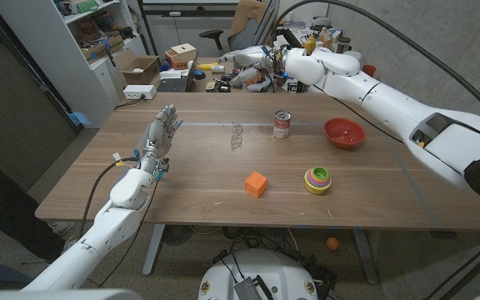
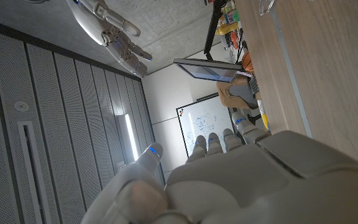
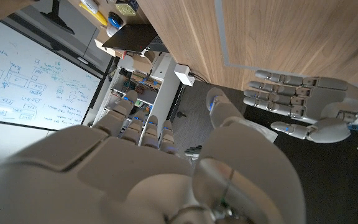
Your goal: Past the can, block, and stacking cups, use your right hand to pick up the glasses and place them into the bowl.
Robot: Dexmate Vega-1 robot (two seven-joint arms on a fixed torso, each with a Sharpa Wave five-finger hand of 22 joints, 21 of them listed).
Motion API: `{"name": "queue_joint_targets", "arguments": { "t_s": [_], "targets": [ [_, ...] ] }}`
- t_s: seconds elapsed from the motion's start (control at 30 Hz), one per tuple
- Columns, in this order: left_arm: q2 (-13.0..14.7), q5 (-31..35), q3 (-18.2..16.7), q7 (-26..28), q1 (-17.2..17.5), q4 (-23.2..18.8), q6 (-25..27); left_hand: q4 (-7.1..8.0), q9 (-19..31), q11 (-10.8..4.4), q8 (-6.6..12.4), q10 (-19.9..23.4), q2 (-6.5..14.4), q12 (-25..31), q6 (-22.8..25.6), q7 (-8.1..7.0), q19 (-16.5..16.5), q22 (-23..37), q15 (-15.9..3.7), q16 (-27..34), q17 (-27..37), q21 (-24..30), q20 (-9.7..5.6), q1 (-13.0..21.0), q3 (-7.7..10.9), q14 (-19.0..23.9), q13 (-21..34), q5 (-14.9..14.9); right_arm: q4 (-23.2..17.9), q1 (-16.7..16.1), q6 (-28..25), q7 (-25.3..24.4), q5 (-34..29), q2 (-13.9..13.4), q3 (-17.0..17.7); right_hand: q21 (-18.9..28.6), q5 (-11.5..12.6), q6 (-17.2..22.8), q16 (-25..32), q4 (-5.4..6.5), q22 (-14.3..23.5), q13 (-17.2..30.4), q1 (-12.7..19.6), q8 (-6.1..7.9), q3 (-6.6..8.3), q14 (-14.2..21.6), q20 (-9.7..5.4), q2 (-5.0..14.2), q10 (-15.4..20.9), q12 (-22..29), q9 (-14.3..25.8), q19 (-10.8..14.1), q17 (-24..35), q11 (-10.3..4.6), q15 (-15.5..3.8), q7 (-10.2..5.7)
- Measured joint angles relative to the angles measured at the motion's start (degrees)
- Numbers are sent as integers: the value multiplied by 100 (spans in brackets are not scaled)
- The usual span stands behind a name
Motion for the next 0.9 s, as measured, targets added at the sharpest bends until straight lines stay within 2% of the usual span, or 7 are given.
{"name": "queue_joint_targets", "arguments": {
  "t_s": [0.17,0.4,0.67,0.77,0.9],
  "targets": [
    [15,8,-12,31,25,-39,0,0,0,0,0,0,0,0,0,0,0,0,0,0,0,0,0,0,0,0,0,0,-43,49,-82,-165,-537,-7,-113,0,0,-92,0,19,0,0,52,0,29,-53,0,-52,-71,0,0,0,0,-30,-8,31],
    [34,41,-15,60,34,-86,1,0,0,0,0,0,0,0,21,21,0,0,0,0,0,0,0,0,0,0,0,0,-107,206,-200,-350,-1376,-20,-447,0,0,-154,0,-1,1,-1,105,0,48,-81,-3,-105,-101,0,0,-18,0,-61,-19,-32],
    [34,65,1,69,0,-108,50,0,0,0,-14,0,0,0,21,21,0,0,0,0,-1,-29,0,0,0,0,0,0,-14,348,-235,-425,-2000,11,-725,0,0,-203,0,22,1,-1,173,0,71,-112,28,-173,-154,0,28,-42,0,-72,11,-82],
    [34,78,14,71,-20,-119,66,0,0,0,-18,0,0,0,21,21,0,0,0,0,-1,-29,0,0,0,0,0,0,41,398,-241,-461,-2187,36,-837,0,0,-257,0,22,1,-1,200,0,71,-142,86,-201,-218,0,28,-62,0,-77,-19,-91],
    [35,96,25,80,-38,-136,96,0,0,0,-18,0,0,0,21,21,0,0,0,-43,-1,-29,0,0,0,0,0,0,41,398,-246,-504,-2378,36,-837,0,0,-275,0,23,1,25,212,1,71,-173,86,-213,-244,0,28,-62,0,-102,12,-71]
  ]
}}
